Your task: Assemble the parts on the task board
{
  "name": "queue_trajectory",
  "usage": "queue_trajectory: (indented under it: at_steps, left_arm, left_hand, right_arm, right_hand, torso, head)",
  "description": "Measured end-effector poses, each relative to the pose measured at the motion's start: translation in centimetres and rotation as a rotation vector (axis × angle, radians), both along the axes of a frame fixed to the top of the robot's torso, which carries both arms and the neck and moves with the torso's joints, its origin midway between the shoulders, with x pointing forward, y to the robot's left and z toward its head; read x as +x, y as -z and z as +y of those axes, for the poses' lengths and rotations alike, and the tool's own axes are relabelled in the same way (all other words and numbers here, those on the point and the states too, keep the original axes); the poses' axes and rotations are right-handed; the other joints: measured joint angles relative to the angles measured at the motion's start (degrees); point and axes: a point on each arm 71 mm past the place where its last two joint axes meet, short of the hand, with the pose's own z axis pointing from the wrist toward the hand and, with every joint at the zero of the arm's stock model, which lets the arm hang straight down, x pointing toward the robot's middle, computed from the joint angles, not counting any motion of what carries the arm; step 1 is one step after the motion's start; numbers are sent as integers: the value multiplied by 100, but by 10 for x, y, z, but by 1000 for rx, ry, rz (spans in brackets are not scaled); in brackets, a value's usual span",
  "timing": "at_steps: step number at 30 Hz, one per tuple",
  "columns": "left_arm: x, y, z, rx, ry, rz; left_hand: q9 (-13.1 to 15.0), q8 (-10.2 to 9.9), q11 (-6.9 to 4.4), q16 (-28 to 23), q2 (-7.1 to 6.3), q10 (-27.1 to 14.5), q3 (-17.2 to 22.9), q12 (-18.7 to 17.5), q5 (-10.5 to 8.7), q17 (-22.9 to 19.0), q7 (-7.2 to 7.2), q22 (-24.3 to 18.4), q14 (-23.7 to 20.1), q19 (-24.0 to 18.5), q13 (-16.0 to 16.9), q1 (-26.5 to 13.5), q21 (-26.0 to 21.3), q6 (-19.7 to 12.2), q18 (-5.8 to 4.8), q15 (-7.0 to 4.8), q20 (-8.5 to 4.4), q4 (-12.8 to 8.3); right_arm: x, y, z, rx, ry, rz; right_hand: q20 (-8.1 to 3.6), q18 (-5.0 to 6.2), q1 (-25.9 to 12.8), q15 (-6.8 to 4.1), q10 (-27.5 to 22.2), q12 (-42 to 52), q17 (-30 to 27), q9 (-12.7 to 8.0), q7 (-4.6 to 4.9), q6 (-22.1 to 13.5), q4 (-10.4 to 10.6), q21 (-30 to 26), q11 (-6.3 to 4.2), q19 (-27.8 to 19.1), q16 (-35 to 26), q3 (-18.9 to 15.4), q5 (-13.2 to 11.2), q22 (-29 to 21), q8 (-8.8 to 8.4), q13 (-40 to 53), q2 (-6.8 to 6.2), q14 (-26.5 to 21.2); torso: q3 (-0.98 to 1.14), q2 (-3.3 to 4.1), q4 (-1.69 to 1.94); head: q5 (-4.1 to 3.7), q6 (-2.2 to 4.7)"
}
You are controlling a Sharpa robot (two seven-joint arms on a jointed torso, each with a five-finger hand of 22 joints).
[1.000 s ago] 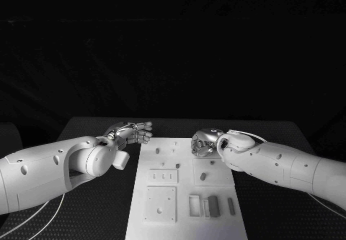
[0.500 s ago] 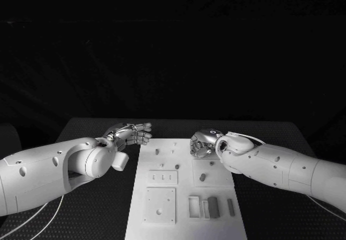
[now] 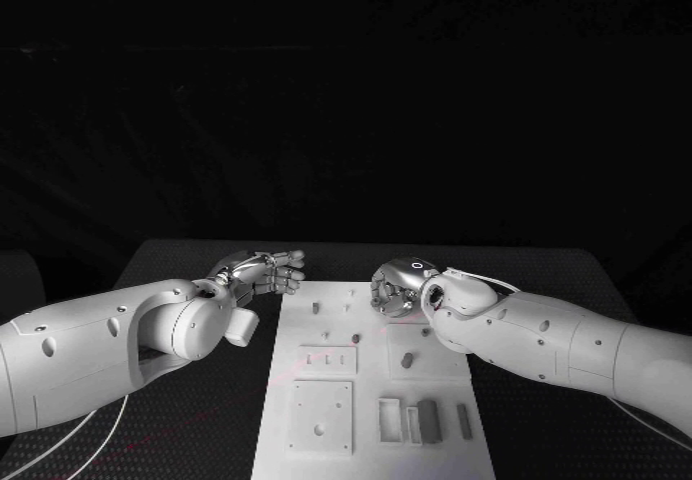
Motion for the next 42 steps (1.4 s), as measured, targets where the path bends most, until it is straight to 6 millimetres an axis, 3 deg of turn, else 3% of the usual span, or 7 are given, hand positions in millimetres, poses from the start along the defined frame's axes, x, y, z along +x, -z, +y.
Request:
queue_trajectory:
  at_steps: [11, 22, 28, 42]
  left_arm:
    - [0, 0, -1, -1, 3, 1]
    - [0, -1, -3, -1, 6, 0]
    - [0, -1, -4, -1, 8, -1]
    - [1, -4, -8, -3, 17, -6]
  left_hand:
    - [0, 0, 0, 0, -23, 0, 16, 0, 0, 5, 20, 0, 0, 0, -1, -23, 0, -20, -1, 0, 0, -16]
    - [0, -21, 0, 0, -23, 0, 16, 0, 0, 4, 20, -5, 0, 0, 4, -23, 0, -20, -2, 0, 0, -16]
    - [0, -21, 0, 0, -23, 0, 16, 0, 0, 3, 20, -5, 0, 1, 4, -23, 0, -20, -2, 0, 0, -16]
    - [0, -21, 0, 0, -23, 0, 0, -22, 0, 8, 20, -4, 0, 1, 8, -23, 0, -20, -3, 0, 1, -32]
  right_arm:
    - [0, -8, 24, 10, 4, -76]
    - [2, -12, 35, 4, 15, -127]
    - [3, -13, 42, 3, 18, -152]
    - [8, -13, 50, -5, 23, -179]
  right_hand:
    - [-18, 0, -76, -9, 29, -2, -29, 73, -11, 37, 94, 0, -11, 19, 0, 62, -16, 0, -1, -46, -76, 13]
    - [-37, 0, -36, -19, 32, -2, -52, 72, -31, 59, 173, 0, -12, 40, 0, 110, -16, 0, -3, -76, -163, 40]
    - [-37, 0, -21, -18, 51, -2, -66, 76, -31, 75, 197, 0, -31, 40, 0, 135, -16, 0, -7, -90, -236, 41]
    - [-48, 0, 16, -8, 71, -2, -83, 82, -43, 106, 219, 0, -31, 72, 0, 157, -16, 0, -41, -109, -273, 50]
  torso:
    - [-2, 7, 5]
    - [0, 10, 10]
    - [4, 10, 2]
    - [4, 20, 14]
  head:
    - [-4, 54]
    - [10, 99]
    - [21, 108]
    - [34, 93]
